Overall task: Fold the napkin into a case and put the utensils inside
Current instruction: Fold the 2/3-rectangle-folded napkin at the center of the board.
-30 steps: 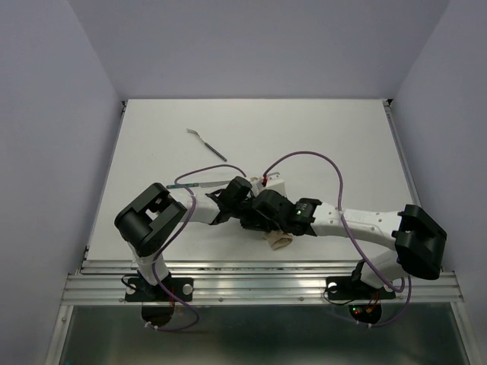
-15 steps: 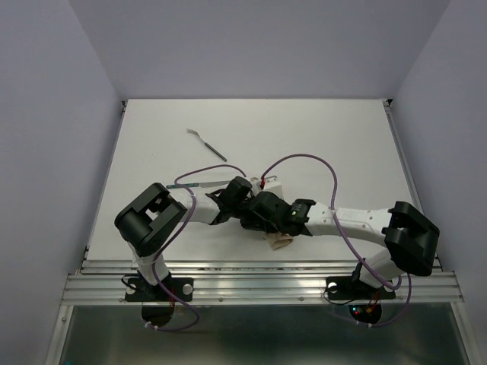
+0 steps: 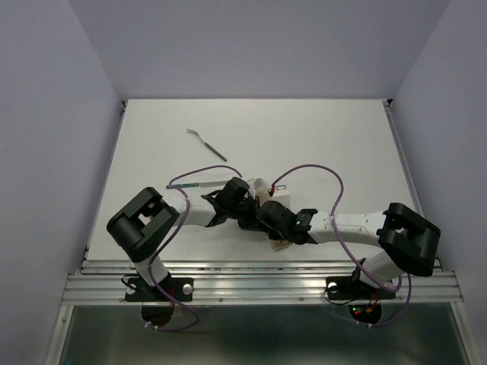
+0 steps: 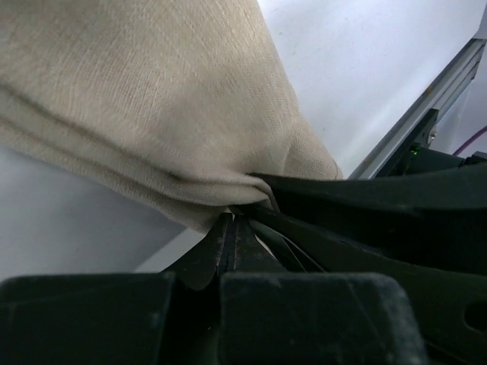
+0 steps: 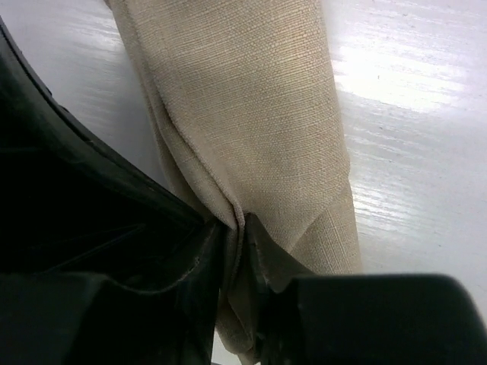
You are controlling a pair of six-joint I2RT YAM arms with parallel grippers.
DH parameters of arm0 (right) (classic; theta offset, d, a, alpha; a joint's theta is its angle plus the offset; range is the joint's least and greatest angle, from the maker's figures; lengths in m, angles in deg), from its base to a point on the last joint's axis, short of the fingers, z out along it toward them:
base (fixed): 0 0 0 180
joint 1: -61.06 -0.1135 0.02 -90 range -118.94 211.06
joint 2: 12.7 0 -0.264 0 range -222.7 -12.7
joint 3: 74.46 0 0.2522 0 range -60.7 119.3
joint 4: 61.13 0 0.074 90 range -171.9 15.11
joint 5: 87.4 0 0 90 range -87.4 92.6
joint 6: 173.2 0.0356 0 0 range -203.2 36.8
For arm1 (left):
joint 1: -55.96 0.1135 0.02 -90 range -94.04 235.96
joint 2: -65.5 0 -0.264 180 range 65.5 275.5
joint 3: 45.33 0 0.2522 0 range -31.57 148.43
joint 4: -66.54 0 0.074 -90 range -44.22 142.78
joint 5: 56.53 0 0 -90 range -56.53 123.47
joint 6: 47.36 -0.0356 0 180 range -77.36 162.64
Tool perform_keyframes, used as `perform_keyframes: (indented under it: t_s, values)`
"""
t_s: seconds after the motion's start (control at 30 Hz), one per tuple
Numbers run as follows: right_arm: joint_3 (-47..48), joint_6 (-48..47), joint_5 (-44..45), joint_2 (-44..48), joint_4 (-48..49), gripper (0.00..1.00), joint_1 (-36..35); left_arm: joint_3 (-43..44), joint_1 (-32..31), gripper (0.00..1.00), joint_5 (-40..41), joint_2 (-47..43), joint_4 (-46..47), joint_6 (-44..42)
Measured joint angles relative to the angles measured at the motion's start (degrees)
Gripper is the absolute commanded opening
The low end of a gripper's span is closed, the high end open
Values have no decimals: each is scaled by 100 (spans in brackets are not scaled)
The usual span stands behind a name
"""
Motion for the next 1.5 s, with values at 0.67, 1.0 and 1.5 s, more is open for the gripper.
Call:
perform_keyframes:
  t_s: [0.67, 1.0, 1.5]
  values:
    - [-601, 168, -109, 2057, 389, 33, 0, -153, 9, 0, 315, -1196, -669, 146]
    - [-911, 778, 101, 1974, 319, 1, 201, 304, 61, 0, 494, -1058, -710, 164]
    - [-898, 356, -918, 782, 833, 1, 203, -13, 415, 16, 822, -1071, -669, 380]
